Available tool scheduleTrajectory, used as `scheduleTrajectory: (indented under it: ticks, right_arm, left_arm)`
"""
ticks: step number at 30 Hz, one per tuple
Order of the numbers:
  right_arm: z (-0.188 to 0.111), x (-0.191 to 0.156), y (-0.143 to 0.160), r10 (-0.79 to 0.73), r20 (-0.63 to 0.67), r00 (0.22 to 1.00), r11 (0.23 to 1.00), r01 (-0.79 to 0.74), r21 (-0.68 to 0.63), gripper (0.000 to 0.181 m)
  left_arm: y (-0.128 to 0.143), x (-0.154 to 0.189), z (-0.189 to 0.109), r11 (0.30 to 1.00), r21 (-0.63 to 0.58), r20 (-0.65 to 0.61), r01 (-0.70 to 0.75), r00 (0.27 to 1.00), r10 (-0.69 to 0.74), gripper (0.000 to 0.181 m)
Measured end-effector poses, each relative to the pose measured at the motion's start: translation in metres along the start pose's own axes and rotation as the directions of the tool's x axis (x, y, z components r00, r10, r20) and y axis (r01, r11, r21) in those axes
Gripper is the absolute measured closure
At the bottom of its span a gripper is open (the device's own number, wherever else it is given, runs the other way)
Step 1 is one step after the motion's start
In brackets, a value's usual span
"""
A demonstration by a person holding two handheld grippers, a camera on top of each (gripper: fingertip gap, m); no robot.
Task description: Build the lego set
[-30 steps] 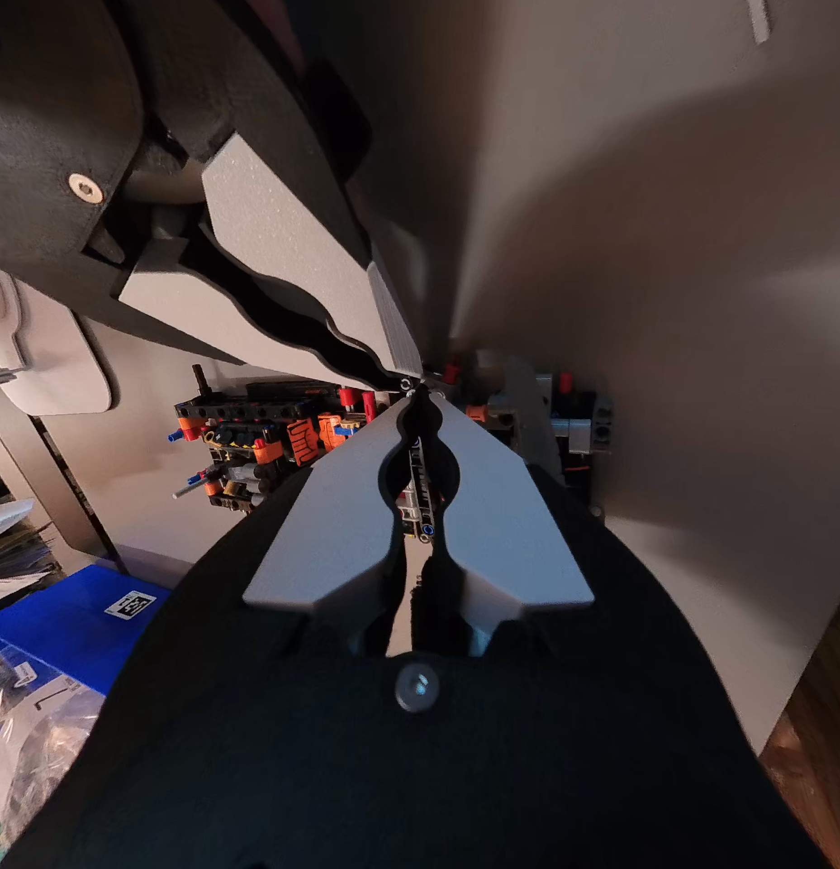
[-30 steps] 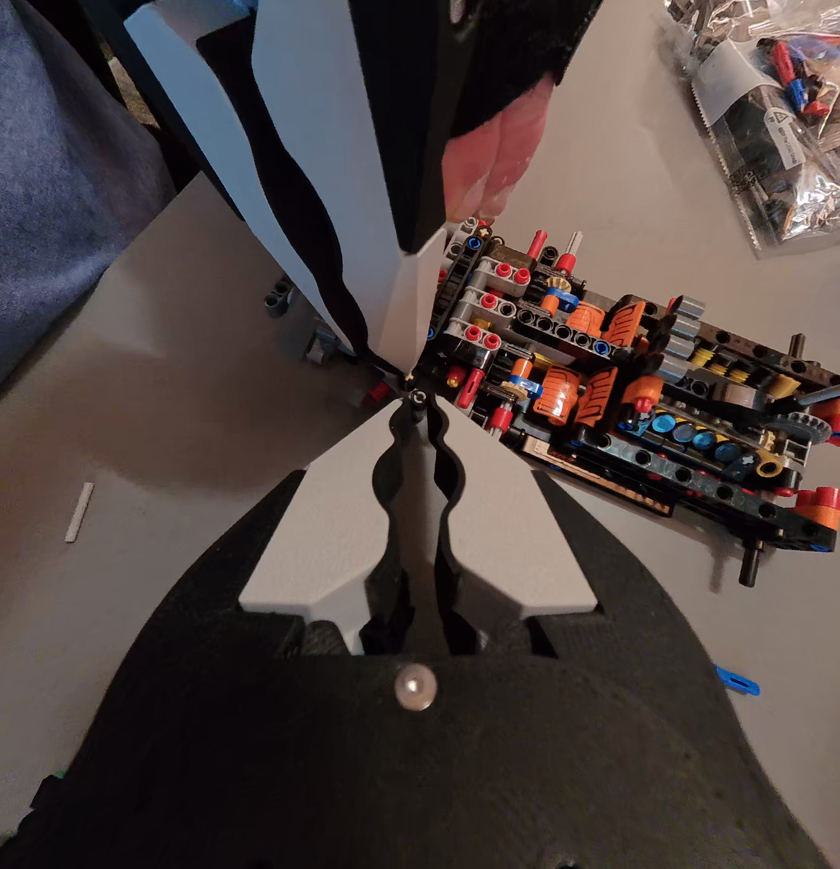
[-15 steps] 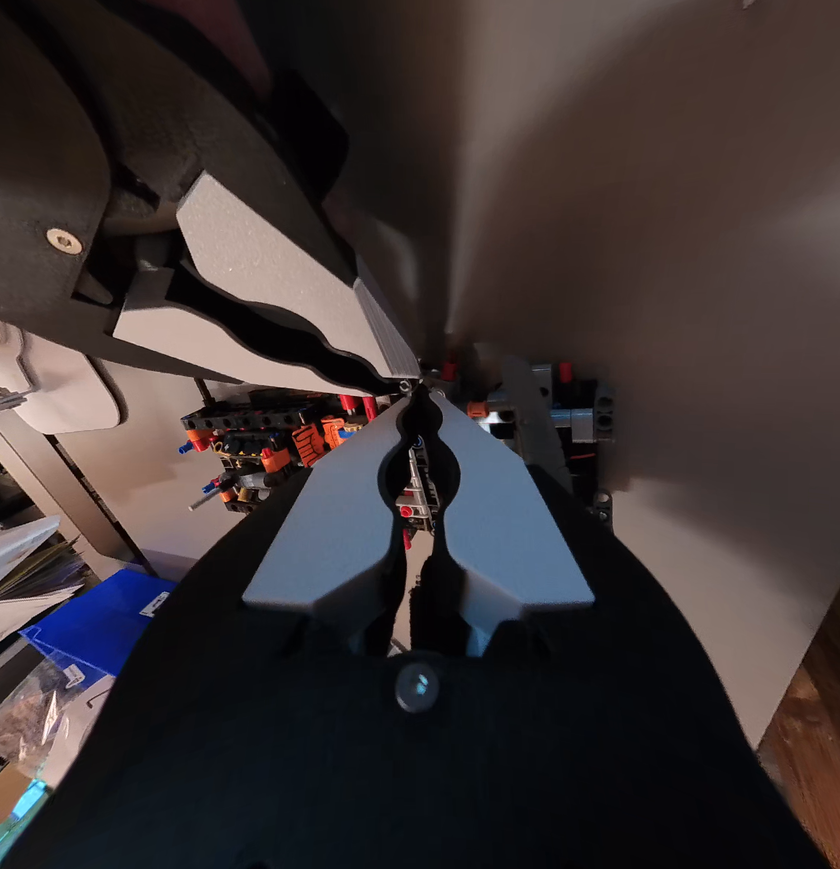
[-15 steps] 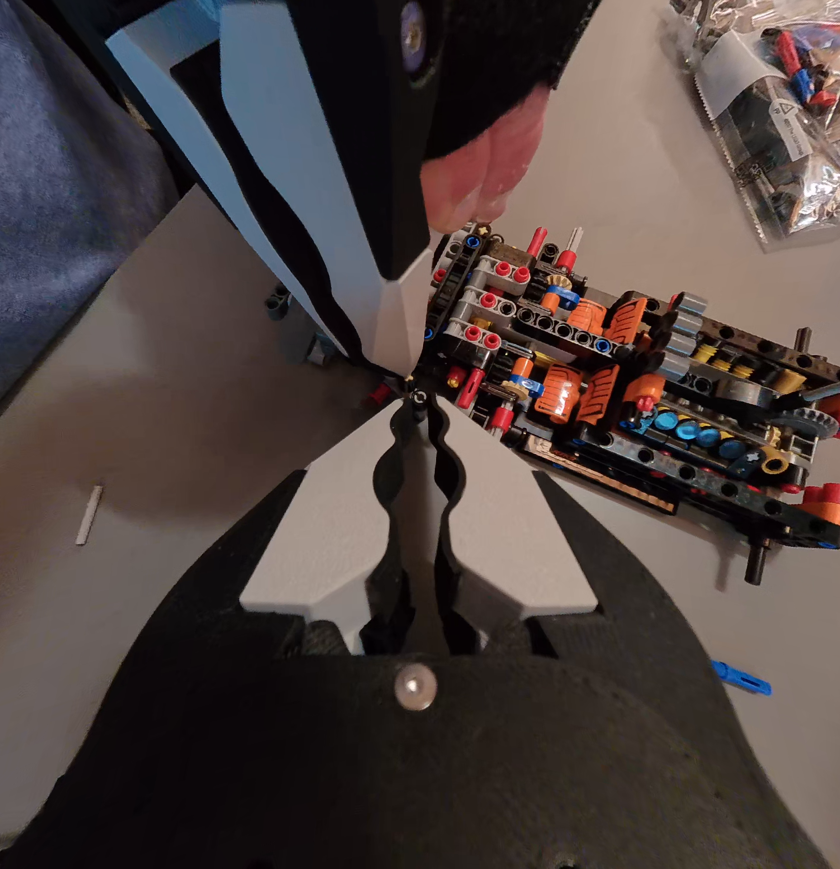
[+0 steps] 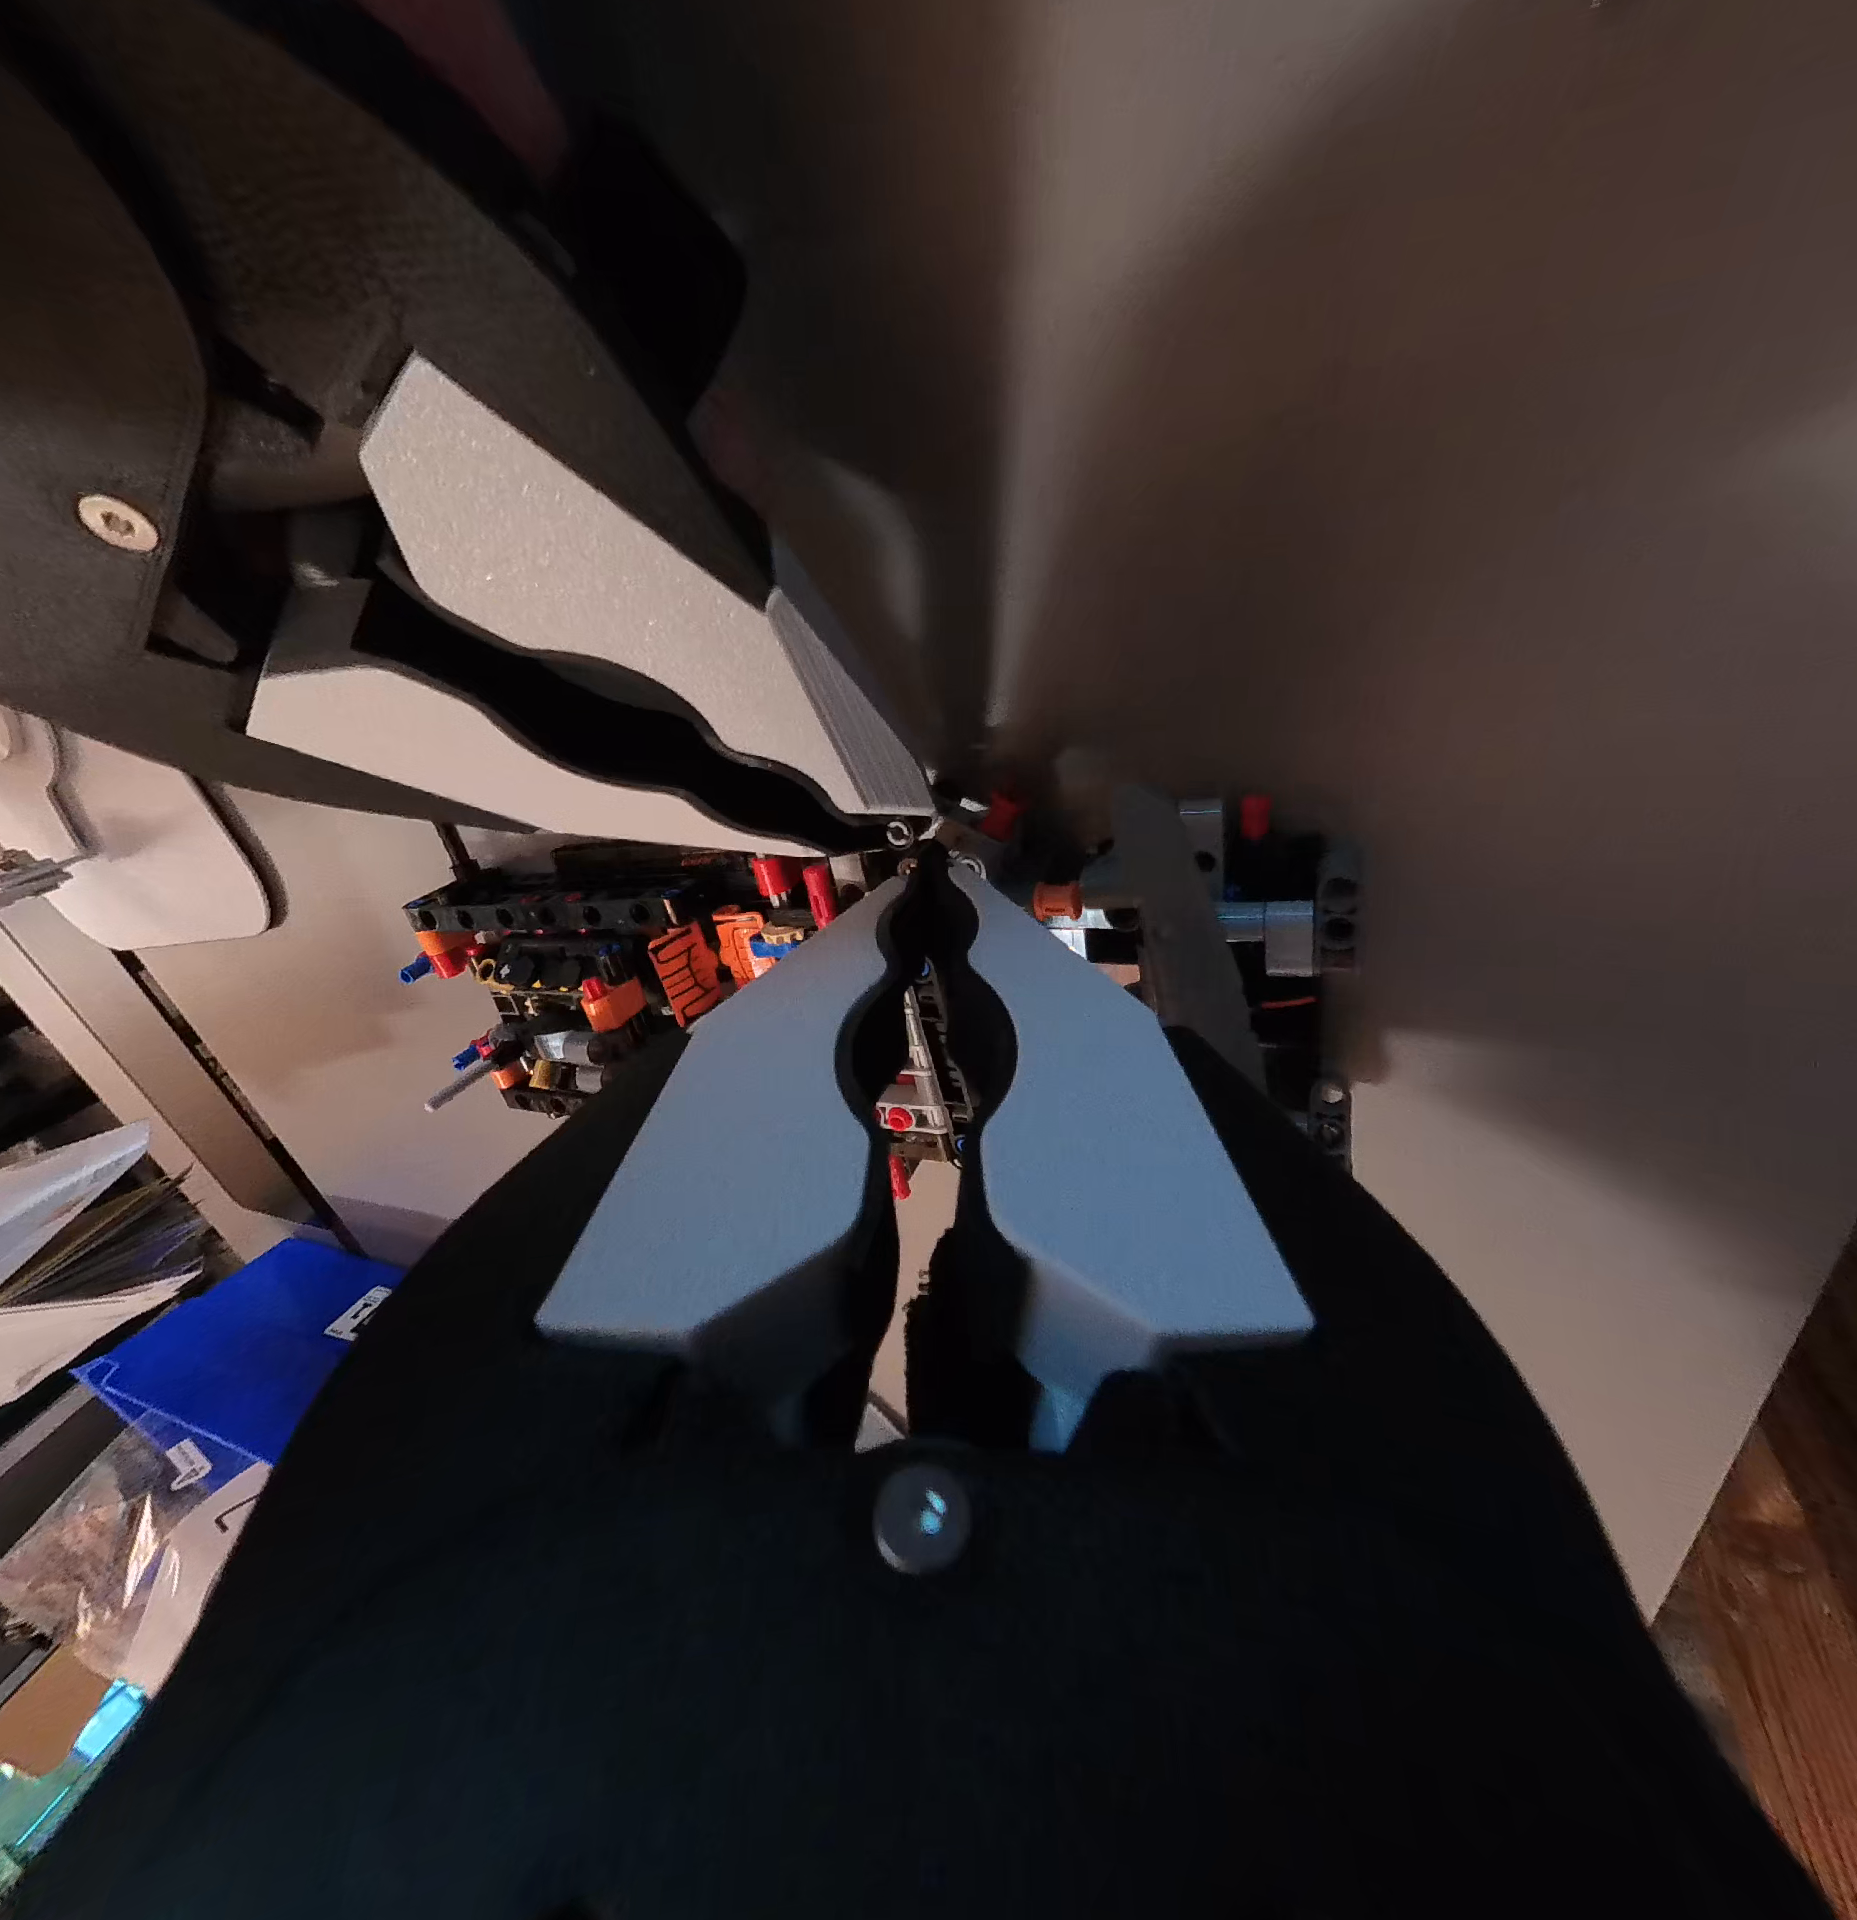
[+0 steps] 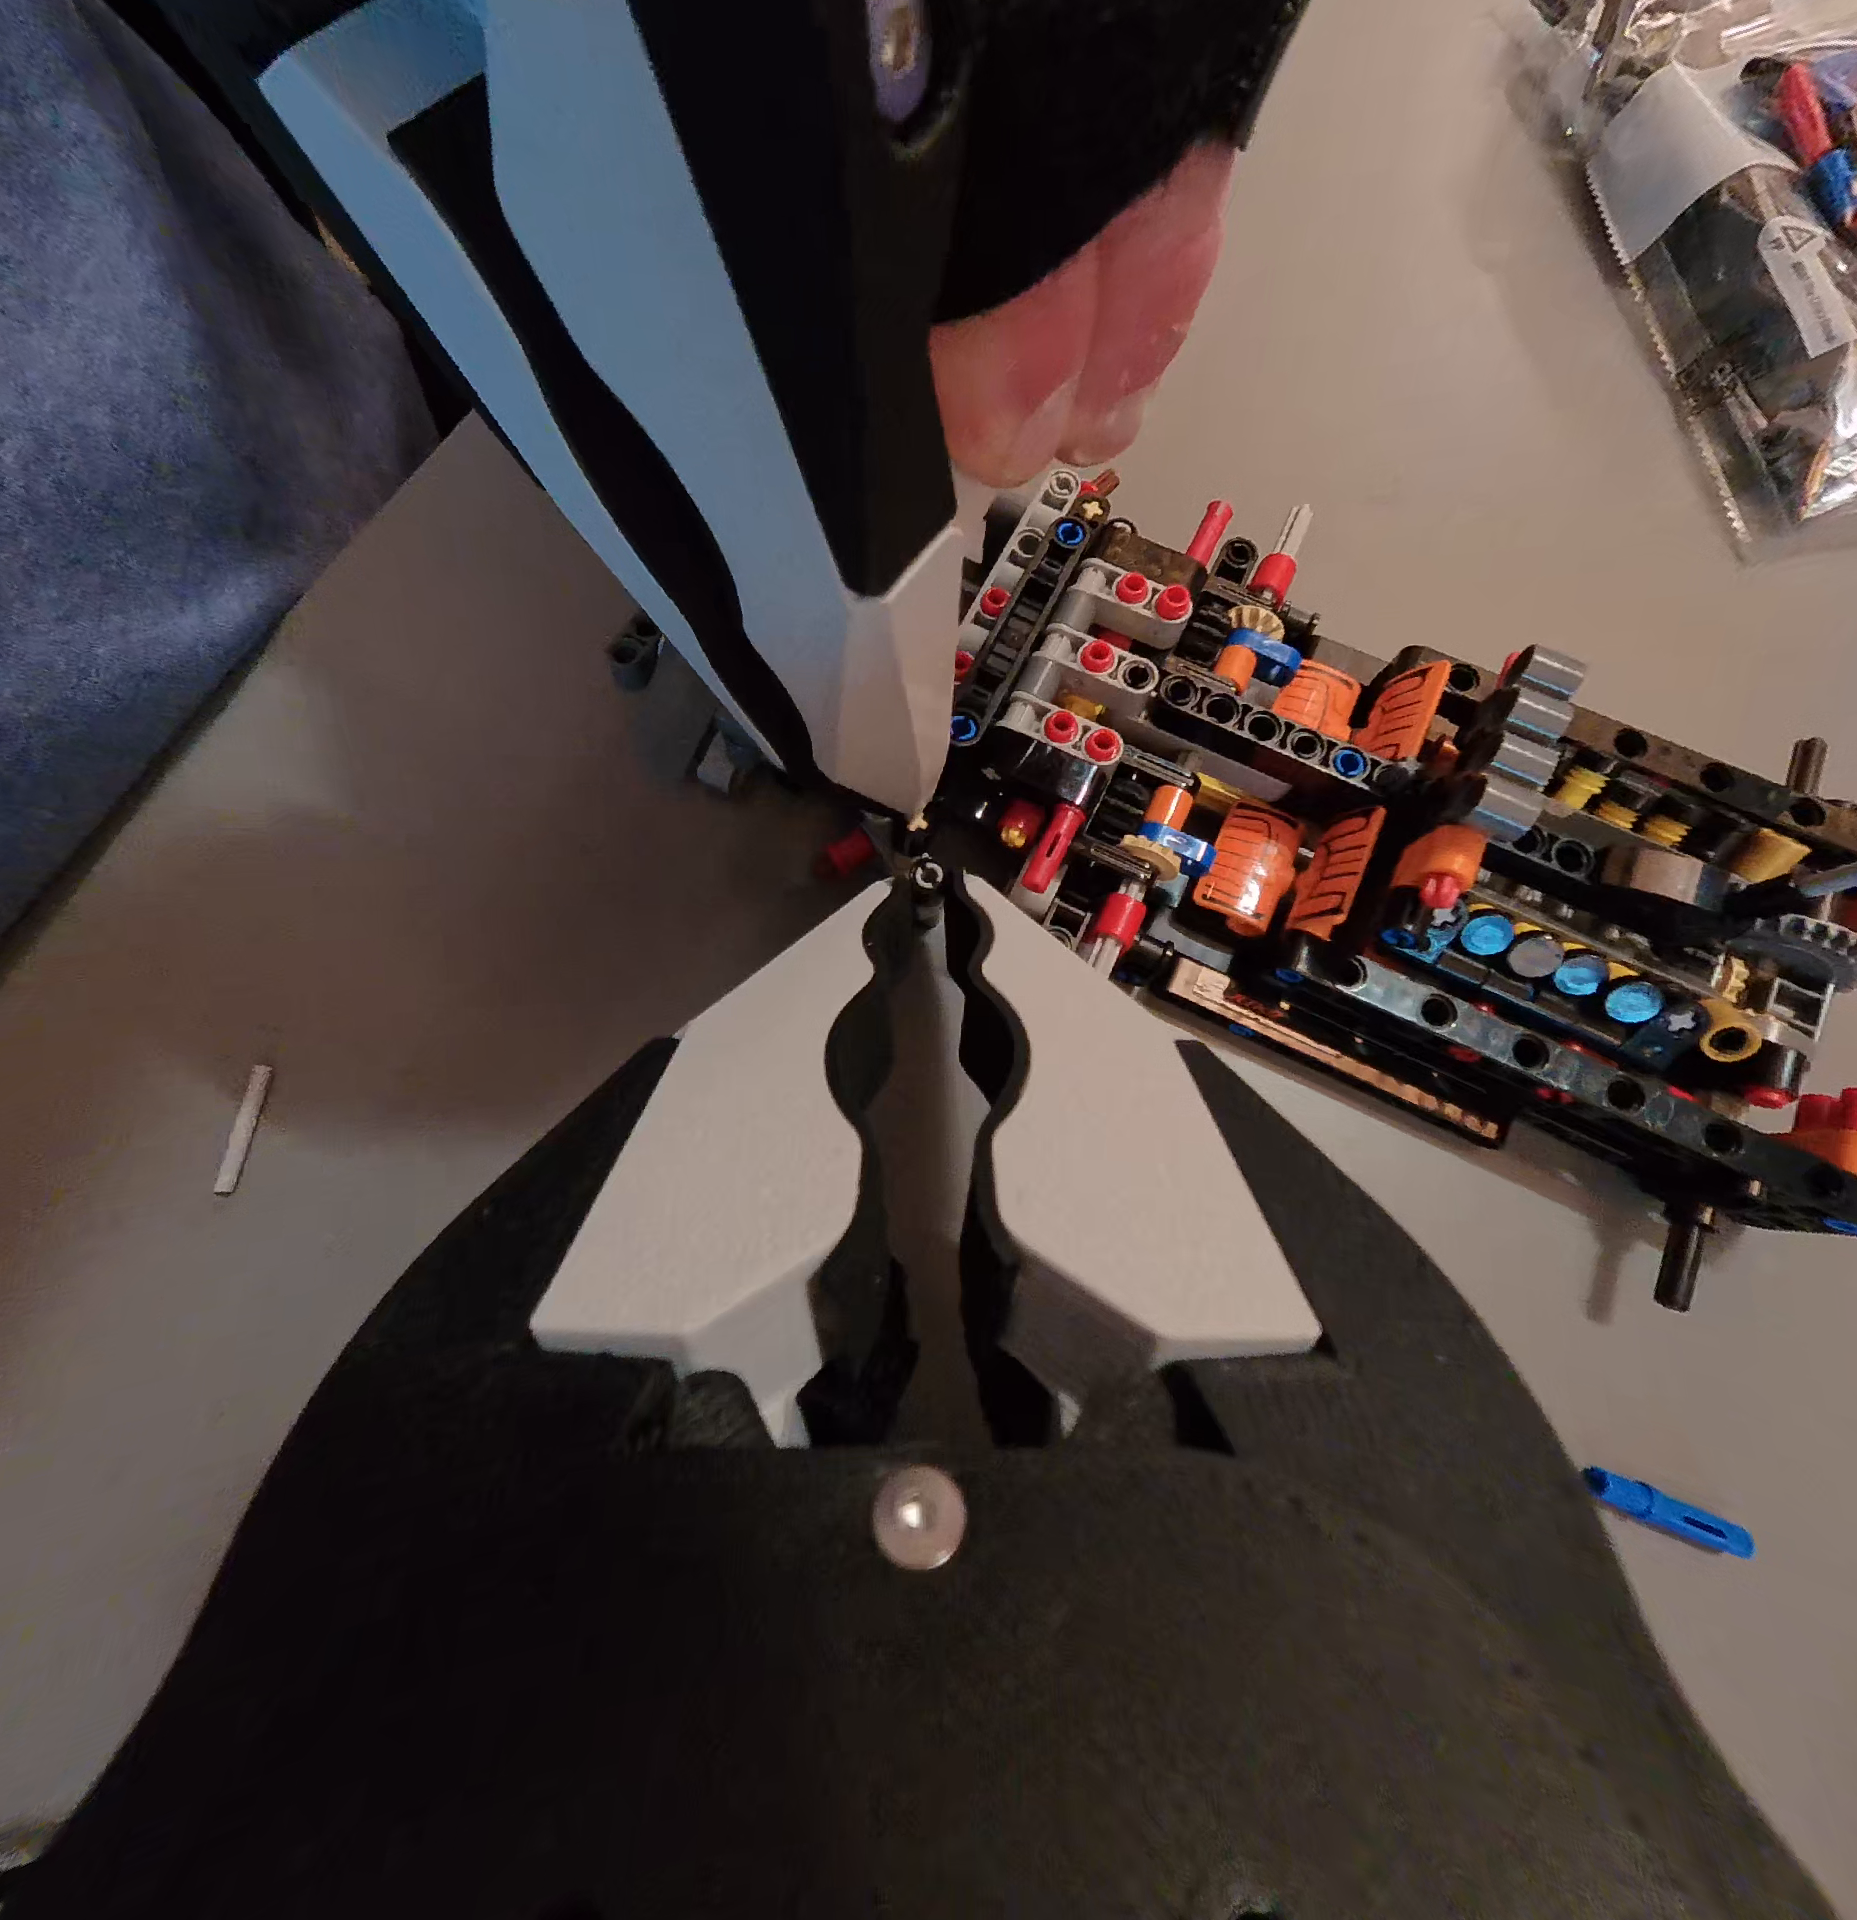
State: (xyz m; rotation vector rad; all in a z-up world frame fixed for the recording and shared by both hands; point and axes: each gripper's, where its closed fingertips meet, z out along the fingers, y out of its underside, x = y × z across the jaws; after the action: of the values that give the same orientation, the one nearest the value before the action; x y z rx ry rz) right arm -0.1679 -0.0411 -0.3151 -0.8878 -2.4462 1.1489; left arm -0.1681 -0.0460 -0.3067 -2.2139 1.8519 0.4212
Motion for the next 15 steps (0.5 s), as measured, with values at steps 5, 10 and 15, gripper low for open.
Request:
scheduleTrajectory:
  ticks: [5, 10, 15]
  right_arm:
    - [-0.0001, -0.0008, 0.0, 0.003, 0.0, 1.0, 1.0, -0.003, -0.001, 0.177]
    - [-0.0002, -0.002, 0.0001, 0.005, 0.0, 1.0, 1.0, -0.005, 0.0, 0.178]
    - [0.0004, -0.0027, -0.0002, 0.007, 0.003, 1.0, 1.0, -0.007, -0.001, 0.177]
  left_arm:
    - [-0.0001, 0.0004, 0.0004, 1.0, -0.021, 0.008, -0.012, 1.0, 0.012, 0.181]
    - [-0.001, 0.0009, 0.0009, 0.999, -0.029, 0.012, -0.02, 1.0, 0.021, 0.181]
    - [-0.0036, 0.0051, 0.0041, 0.999, -0.031, 0.005, -0.029, 1.0, 0.03, 0.181]
